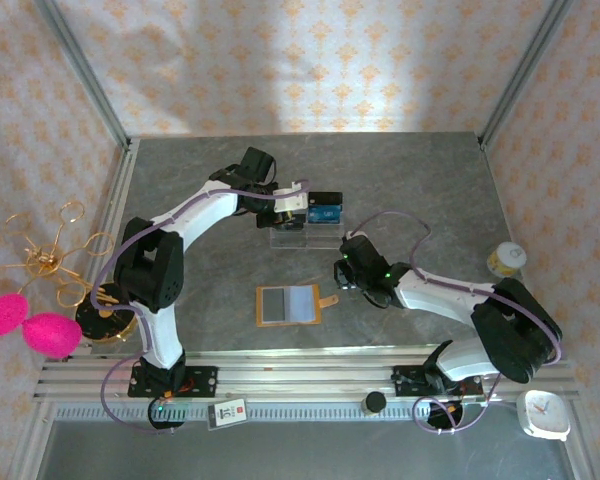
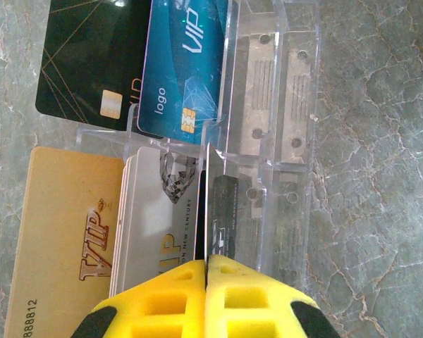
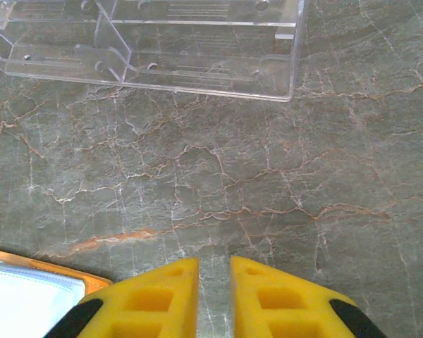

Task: Take the credit cards out of the card holder

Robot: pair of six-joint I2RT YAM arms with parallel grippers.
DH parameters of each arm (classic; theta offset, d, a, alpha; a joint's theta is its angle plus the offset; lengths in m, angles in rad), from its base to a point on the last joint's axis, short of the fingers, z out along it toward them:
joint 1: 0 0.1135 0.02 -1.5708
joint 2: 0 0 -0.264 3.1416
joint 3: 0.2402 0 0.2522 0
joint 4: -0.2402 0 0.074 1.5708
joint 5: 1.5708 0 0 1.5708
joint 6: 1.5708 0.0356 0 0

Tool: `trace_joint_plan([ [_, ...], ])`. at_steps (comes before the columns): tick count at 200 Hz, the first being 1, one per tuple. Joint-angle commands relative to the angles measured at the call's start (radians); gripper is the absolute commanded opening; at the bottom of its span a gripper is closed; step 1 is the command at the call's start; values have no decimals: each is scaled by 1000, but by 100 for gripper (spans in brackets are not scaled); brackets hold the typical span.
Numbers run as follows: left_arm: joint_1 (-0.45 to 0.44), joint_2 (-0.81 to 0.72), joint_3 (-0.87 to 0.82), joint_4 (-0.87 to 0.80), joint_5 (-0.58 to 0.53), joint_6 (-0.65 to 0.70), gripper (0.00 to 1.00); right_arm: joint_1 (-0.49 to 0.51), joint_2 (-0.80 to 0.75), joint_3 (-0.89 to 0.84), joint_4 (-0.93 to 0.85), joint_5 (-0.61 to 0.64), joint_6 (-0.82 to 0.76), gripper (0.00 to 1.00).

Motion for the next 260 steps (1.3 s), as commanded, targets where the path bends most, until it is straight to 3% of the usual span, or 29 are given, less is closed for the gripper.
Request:
trace_joint_plan([
  [1,10,48,39,-42,-15,-7,0,-4,9,21,5,8,5,19],
  [55,9,58,52,-35,-37,-37,0,-3,3,17,4,7,6,19],
  [66,8,61,61,-31,-44,-54,10,-4,4,18,5,5,6,20],
  [83,8,54,72,-22,-41,-78,16,-4,4,19,9,1,6,21],
  [123,11,-24,83,65,-22,-163,20,-4,0,13,18,-17,10,26],
  [142,12,-72,84,151,-28,-234,20,-4,-14,9,20,-31,13,33],
  [168,19,-187,64,373,-23,-459,20,-3,-61,11,21,-75,-11,45],
  [187,20,-329,-64,679,-52,-763,28,18,-113,23,8,-85,-42,51],
  [209,20,-505,-284,987,-75,-1096,56,90,-110,42,5,-94,-64,55],
  [218,20,-574,-377,1058,-85,-1199,90,135,-79,58,7,-83,-67,55],
  [222,21,-605,-417,1085,-93,-1245,98,160,-60,66,8,-72,-72,55],
  [260,20,-851,-830,1401,-109,-1713,99,345,173,204,-7,56,-113,55],
])
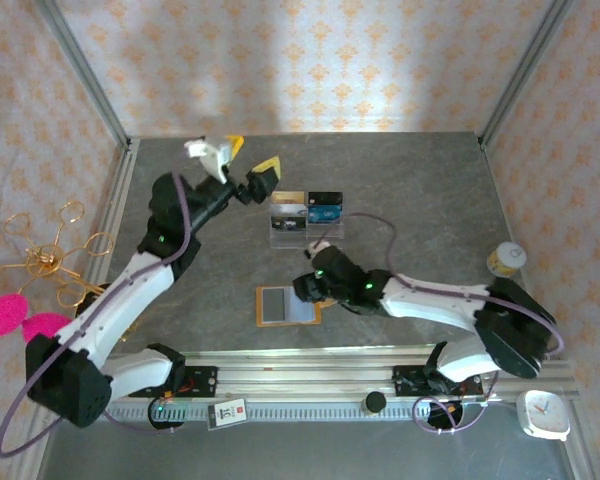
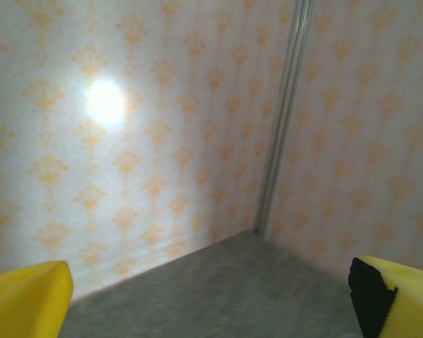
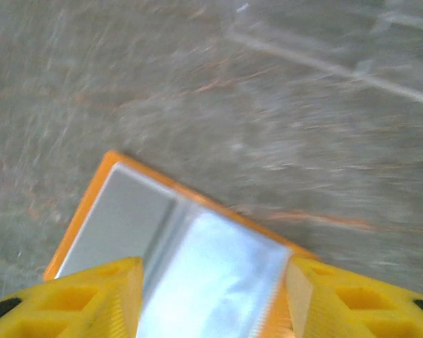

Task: Take the credit cards out of the card holder

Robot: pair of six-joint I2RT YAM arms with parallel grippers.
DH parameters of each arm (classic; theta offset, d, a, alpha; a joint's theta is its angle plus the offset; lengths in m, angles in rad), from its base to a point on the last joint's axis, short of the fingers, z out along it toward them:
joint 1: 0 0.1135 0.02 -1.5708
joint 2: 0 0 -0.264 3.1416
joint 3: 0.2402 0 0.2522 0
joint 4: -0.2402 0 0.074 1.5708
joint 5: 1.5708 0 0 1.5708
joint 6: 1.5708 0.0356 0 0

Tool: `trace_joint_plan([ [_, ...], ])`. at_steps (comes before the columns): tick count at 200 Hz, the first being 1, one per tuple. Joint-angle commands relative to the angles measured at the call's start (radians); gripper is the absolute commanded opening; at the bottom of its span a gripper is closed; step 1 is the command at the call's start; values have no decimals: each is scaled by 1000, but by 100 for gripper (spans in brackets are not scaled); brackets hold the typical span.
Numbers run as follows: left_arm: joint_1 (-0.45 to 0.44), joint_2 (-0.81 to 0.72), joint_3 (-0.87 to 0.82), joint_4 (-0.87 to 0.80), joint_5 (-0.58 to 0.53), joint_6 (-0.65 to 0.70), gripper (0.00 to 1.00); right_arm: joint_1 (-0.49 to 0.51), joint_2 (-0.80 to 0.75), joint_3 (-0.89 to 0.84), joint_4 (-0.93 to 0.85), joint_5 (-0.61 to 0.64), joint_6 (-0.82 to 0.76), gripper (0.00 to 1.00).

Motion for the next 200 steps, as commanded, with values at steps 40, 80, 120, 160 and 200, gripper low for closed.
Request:
trace_joint_plan([
  [40,5,-205,-475,435,42,-684,99,167,295,200,-47,192,-62,55],
  [80,7,-384,-579,356,6,-720,99,228,395,271,-83,318,-44,55],
  [120,6,-439,-527,191,64,-715,99,244,460,300,-145,341,-24,52],
  [160,7,-476,-506,-85,-6,-644,90,244,470,256,-154,322,9,35],
  [200,0,-469,-543,-193,-14,-613,77,243,452,196,-99,306,29,13],
])
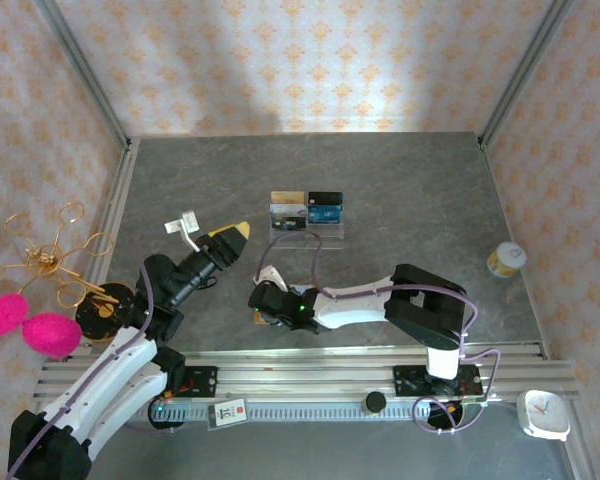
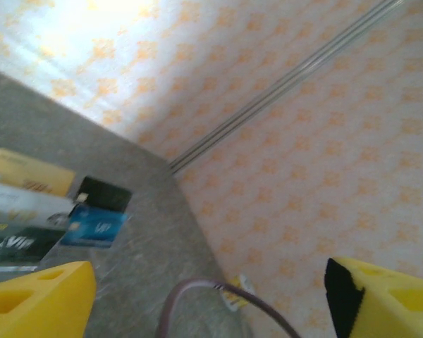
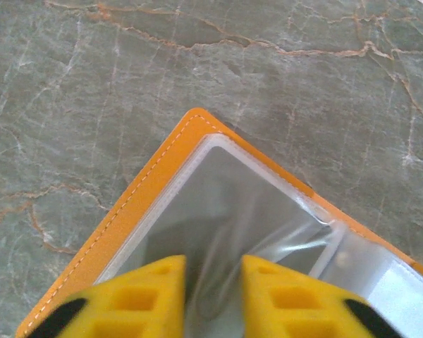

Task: Take the credit cards out of the card holder

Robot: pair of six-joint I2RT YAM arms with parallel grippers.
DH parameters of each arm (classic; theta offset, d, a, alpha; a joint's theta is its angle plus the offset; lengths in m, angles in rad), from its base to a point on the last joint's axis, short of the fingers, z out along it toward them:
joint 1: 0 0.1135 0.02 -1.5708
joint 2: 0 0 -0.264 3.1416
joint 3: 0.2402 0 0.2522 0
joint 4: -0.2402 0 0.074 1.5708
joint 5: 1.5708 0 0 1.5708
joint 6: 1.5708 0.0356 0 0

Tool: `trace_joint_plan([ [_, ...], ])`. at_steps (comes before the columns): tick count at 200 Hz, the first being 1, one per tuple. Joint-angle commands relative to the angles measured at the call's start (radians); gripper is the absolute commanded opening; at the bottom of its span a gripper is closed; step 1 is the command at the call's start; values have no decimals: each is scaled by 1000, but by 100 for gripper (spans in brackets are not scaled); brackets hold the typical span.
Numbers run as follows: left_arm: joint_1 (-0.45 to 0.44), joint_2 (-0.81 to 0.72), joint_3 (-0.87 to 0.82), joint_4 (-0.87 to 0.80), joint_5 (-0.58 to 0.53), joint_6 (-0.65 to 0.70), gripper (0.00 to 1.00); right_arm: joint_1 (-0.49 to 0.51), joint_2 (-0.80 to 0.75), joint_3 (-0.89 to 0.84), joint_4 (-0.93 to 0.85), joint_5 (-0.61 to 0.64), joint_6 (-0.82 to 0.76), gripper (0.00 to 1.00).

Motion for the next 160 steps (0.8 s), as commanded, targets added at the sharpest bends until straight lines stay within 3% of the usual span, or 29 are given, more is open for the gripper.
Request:
trace_joint_plan([
  [1,-1,-4,-9,-124,-18,42,76,-5,21,-76,-70,7,18,12],
  [28,-11,9,-57,-165,-31,53,59,-8,-66,-142,41,2,10,0],
  [69,-66,78,-143,-155,-74,34,21,-42,-209,-258,230,-85,33,0],
  [93,-147,136,-161,-142,-137,30,16,-59,-250,-289,262,-119,66,0],
  [126,-222,253,-146,-159,-185,30,0,-60,-272,-315,277,-116,121,0],
  [160,-254,323,-135,-204,-215,26,0,-59,-302,-339,285,-90,152,0],
])
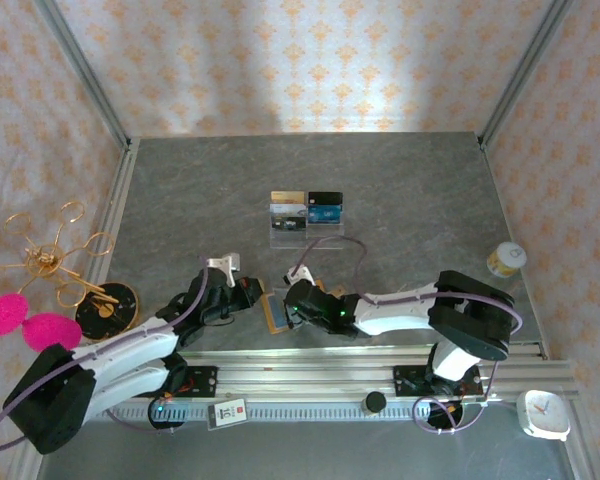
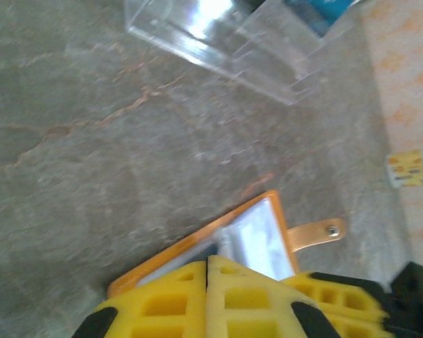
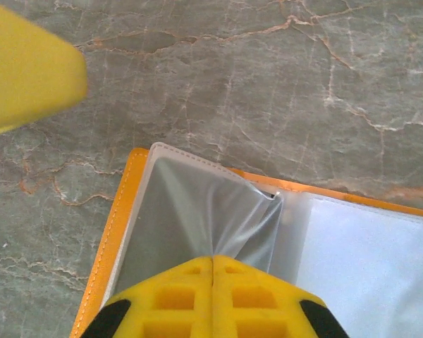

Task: Take the credit cards out of the card holder

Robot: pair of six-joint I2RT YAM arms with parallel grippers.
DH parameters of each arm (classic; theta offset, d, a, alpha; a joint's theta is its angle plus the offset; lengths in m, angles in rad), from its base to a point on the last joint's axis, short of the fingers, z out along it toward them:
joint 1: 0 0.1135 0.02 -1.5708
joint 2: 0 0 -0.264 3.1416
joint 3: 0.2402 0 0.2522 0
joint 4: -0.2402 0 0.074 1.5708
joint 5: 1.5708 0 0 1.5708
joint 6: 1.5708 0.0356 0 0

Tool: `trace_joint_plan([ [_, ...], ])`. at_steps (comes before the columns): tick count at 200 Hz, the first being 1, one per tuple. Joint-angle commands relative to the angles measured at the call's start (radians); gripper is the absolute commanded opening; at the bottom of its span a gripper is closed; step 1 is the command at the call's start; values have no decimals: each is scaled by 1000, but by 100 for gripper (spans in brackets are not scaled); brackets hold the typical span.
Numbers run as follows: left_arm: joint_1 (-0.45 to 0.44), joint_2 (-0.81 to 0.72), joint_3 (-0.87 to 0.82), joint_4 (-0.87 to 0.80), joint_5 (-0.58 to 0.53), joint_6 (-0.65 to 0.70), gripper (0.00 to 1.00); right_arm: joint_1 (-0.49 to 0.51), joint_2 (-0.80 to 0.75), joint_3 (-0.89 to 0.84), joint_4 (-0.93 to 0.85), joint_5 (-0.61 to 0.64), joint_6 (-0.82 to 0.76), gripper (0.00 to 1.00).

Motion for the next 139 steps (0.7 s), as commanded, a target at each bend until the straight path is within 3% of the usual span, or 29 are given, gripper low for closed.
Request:
trace_joint_plan([
  [1,-23,21,23,-34,-55,0,0,-1,-40,-15,35,30,45,0],
  [28,-67,33,23,-8,-50,-5,0,-2,-41,-13,35,29,53,0],
  [63,-131,161,60,60,-14,-16,0,-2,-43,-11,29,42,62,0],
  [95,-164,252,125,77,12,-11,0,-4,-155,-44,-26,149,89,38],
  [118,-205,314,202,61,13,6,0,-14,-291,-113,-84,211,120,44],
  [139,-240,433,280,63,37,24,8,-31,-396,-175,-131,221,147,45],
])
